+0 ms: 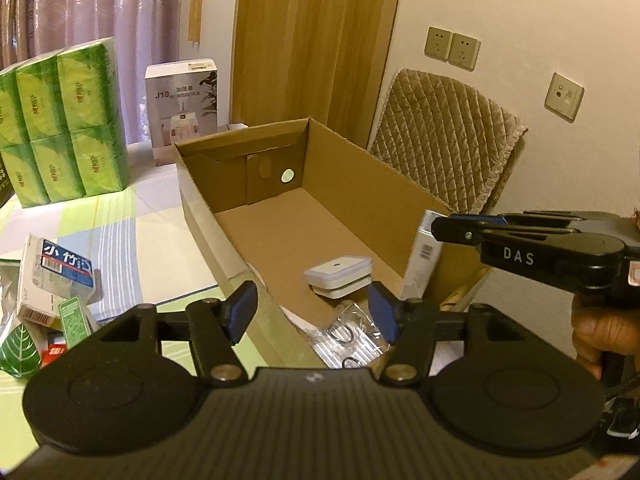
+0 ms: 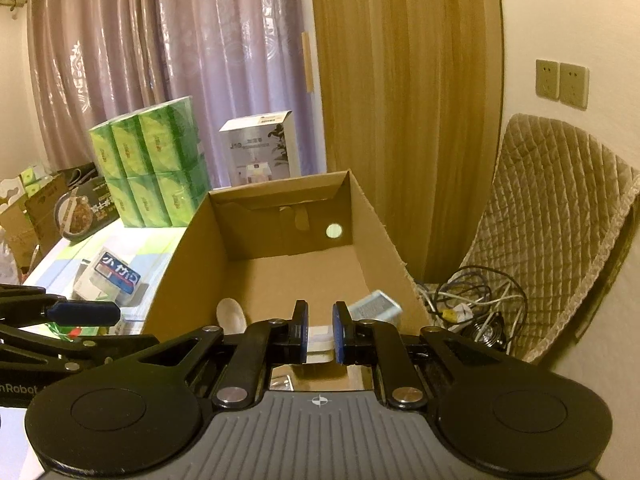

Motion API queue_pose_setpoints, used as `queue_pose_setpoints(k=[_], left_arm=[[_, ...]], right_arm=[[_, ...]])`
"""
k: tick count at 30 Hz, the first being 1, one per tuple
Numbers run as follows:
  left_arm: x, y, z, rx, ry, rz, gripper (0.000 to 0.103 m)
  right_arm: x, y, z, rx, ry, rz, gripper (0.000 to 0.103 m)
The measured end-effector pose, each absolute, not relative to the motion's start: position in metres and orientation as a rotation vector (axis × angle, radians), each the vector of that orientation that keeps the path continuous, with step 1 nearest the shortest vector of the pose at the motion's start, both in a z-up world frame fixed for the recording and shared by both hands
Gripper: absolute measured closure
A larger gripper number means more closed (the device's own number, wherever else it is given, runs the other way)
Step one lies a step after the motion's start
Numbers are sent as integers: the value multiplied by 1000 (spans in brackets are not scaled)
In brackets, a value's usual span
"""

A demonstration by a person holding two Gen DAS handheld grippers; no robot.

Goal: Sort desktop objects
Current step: 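Open both grippers to drop the soap rack and ointment box into the box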

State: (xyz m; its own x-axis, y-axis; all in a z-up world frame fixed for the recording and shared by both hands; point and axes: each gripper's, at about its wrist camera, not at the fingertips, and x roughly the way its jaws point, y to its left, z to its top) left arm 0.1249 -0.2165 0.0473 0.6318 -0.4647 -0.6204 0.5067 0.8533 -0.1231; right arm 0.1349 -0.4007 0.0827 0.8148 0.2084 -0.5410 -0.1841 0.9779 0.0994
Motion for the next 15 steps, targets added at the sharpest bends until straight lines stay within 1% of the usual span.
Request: queue_pose_setpoints(k=[4,5,6,8,9,15], left_arm=[[119,-208,47,56,693,-548,43],[118,-206,47,52,694,-545,43],[116,-203,47,48,697,-542,43],[113,-199,46,44,699,-533,42],[112,-196,46,42,700,-530,42],[107,-181,46,20,702,-507,40]], right_arm=[[128,-394,83,39,583,213,90],[126,-393,83,38,583,213,84],[124,-392,83,38,582,212,74],[120,-389,84,39,579,213,62],[119,-388,84,38,579,215,60],[113,-380,84,35,586,225,56]])
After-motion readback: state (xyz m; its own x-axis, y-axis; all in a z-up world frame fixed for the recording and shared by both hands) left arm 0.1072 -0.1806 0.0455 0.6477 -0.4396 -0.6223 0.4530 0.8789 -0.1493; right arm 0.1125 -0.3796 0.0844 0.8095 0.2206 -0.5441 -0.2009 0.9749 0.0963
